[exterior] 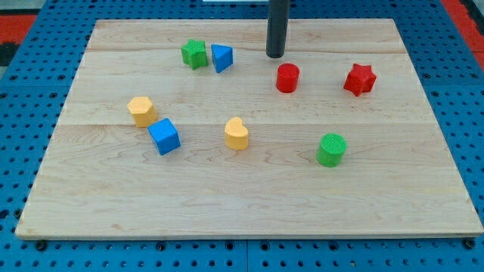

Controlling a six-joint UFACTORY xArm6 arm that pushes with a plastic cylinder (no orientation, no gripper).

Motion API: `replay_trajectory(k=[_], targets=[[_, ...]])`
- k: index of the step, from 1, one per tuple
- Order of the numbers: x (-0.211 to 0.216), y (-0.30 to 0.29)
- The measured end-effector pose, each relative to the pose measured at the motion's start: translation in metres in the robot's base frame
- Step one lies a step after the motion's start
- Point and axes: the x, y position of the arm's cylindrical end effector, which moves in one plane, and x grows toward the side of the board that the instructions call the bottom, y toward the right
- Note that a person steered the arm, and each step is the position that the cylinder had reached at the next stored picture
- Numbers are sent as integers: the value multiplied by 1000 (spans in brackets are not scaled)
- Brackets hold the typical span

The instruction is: Slide the triangle into the green star

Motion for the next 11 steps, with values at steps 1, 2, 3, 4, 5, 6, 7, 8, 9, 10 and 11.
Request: replay_trajectory(k=[1, 2, 3, 4, 5, 6, 7, 8, 9, 10, 11], targets=[[0, 0], [0, -31], [0, -69], [-9, -78], [-25, -121], [-25, -145], [-26, -148], [-28, -161], [-36, -155], [-36, -54], [-2, -33]])
